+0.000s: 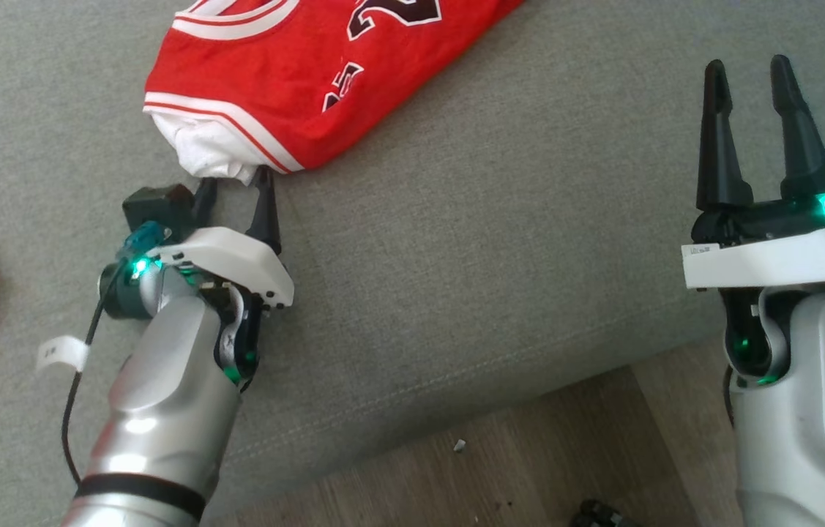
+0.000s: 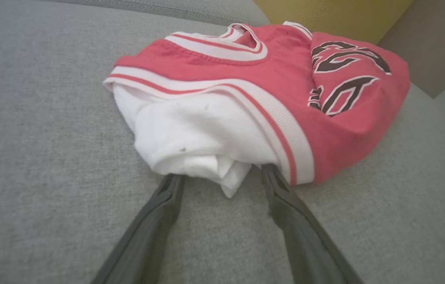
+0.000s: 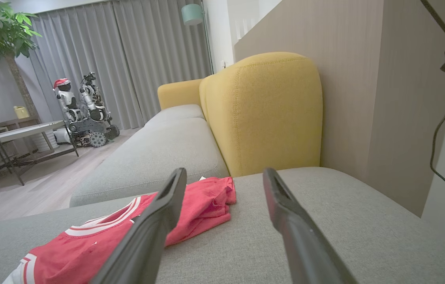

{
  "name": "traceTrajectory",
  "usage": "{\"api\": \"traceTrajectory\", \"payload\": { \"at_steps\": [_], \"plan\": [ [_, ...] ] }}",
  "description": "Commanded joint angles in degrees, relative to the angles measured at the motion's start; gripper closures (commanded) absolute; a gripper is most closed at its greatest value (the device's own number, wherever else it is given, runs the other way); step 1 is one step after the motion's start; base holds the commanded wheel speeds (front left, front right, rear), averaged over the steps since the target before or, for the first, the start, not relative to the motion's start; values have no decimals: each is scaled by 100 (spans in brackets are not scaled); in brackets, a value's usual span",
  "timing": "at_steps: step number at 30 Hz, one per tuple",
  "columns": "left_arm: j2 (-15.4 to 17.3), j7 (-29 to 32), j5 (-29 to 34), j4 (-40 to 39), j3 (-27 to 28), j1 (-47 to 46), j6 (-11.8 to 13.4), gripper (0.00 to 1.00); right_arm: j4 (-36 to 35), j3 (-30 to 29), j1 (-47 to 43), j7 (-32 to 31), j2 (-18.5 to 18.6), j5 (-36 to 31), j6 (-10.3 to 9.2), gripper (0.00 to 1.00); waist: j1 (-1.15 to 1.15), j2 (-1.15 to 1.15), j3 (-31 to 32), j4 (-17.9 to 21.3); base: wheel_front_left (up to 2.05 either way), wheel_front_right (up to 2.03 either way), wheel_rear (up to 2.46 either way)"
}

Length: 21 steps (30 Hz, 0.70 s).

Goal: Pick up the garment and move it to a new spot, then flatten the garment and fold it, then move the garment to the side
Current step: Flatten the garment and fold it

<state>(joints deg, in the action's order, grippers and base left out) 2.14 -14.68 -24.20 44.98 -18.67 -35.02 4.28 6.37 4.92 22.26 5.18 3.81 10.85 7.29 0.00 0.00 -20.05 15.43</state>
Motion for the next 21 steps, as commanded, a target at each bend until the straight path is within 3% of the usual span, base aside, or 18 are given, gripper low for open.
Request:
{"api": "traceTrajectory", "payload": {
  "at_steps": [1,2,3,4,12,21],
  "plan": [
    [74,-32,58,-61,174,-191,-14,0,-228,118,-25,45,-69,-20,20,0,0,0,-10,12,0,0,0],
    [74,-32,86,2,168,-213,-29,21,-228,115,-26,51,-72,-20,20,0,0,0,-10,18,0,0,0],
    [74,-32,101,41,173,-235,-40,76,-226,110,-28,57,-74,-22,20,0,0,0,-8,19,0,0,0],
    [74,-32,107,50,196,-255,-36,100,-224,103,-31,63,-76,-24,20,0,0,0,-3,13,0,0,0],
    [105,-32,575,-321,395,-68,152,100,-172,24,-76,81,-86,-30,20,0,0,0,244,-289,0,0,0],
    [466,-32,1387,-1184,559,429,451,100,-68,-131,-150,49,-90,-45,20,0,0,0,619,-819,0,0,0]
  ]
}}
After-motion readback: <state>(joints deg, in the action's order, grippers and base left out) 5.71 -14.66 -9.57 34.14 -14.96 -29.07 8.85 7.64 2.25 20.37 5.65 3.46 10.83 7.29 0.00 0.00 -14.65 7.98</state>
